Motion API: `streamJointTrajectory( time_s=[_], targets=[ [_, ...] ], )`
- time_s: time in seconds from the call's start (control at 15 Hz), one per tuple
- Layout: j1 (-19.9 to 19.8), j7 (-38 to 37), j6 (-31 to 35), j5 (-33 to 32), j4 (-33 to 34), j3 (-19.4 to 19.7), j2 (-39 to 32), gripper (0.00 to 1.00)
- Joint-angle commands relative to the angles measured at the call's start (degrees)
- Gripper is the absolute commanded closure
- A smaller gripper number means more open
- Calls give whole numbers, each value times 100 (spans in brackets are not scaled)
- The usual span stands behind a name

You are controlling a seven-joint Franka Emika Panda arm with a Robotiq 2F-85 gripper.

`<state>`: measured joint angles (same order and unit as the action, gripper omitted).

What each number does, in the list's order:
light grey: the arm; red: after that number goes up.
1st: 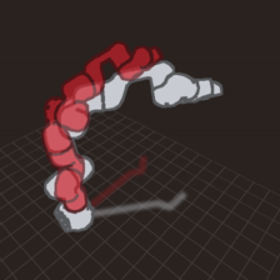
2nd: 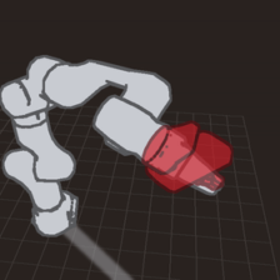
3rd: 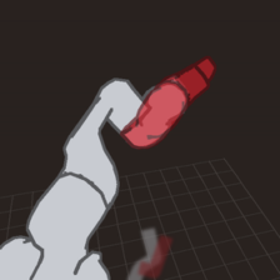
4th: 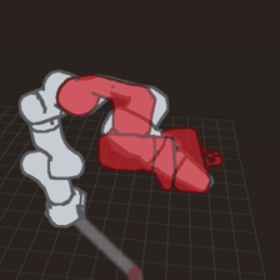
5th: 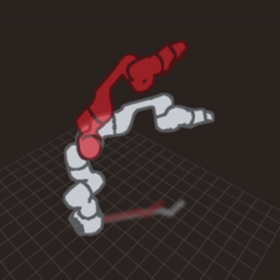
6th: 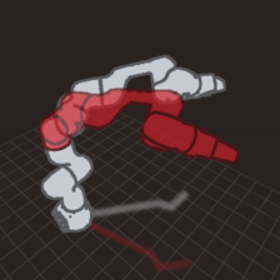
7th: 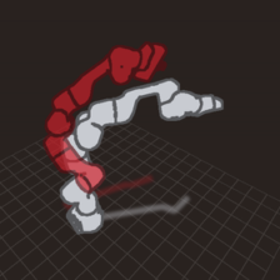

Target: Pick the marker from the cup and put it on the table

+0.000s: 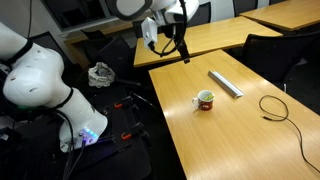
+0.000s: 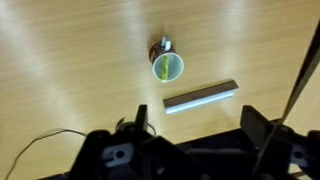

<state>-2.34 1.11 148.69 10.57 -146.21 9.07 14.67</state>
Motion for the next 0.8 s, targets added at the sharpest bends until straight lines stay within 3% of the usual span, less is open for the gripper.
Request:
streamJointTrajectory(
  time_s=[0.0,0.13,0.47,0.6,0.67,0.73],
  targets=[
    [-61,-607,1190,133,192,-232,-1110,0],
    [-110,-999,1766,-145,360,-319,-1897,0],
    [102,-1414,1683,-216,1228,-242,-3447,0],
    [253,-1648,1688,-295,1573,-114,-3903,0],
    [84,-1355,1703,-166,1286,-288,-3627,0],
    [127,-1429,1705,-175,1439,-253,-3819,0]
  ],
)
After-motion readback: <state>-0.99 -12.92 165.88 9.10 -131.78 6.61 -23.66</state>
